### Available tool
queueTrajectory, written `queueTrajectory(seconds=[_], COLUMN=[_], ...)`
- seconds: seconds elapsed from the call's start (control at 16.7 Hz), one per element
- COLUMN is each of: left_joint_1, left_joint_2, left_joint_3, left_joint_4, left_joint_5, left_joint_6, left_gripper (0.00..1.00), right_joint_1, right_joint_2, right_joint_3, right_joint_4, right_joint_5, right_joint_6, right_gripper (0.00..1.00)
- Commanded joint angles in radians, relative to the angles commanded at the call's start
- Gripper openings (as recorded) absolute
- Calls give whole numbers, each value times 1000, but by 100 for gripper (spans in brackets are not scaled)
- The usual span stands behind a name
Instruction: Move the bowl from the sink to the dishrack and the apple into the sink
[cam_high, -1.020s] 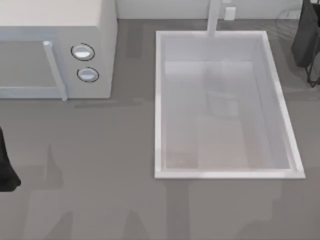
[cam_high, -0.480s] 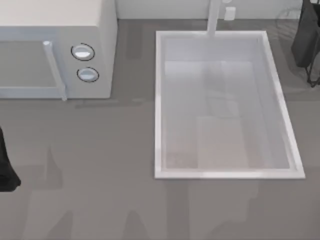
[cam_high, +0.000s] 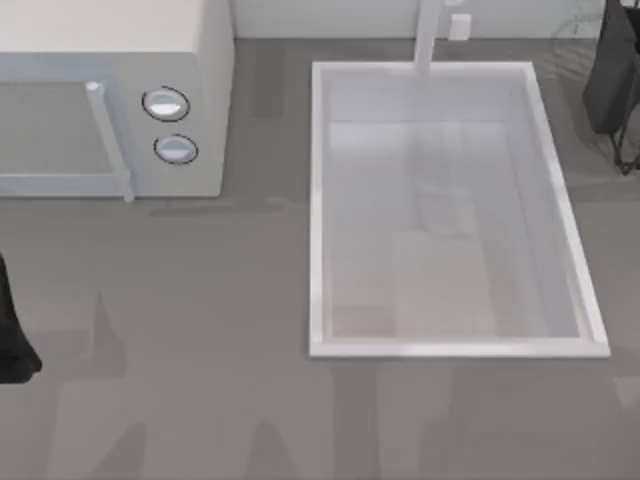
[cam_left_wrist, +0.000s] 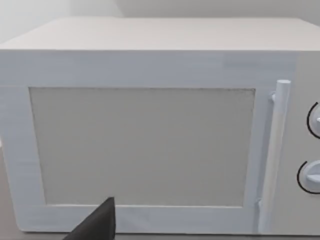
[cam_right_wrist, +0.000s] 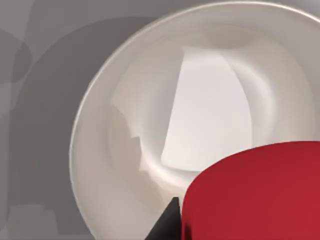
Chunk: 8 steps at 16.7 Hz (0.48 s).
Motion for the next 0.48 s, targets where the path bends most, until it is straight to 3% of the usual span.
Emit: queueTrajectory(seconds=[0.24,0.48], left_joint_1=[0,0], left_joint_2=[0,0], left_joint_3=[0,0], left_joint_4=[0,0], left_joint_5=[0,0], left_joint_6=[0,0], left_gripper=[100,100], right_joint_1=[7,83], right_joint_2=[7,44], right_joint_3=[-2,-6], right_joint_4=[12,151], right_joint_5=[4,61], right_joint_6=[3,23], right_gripper=[0,0])
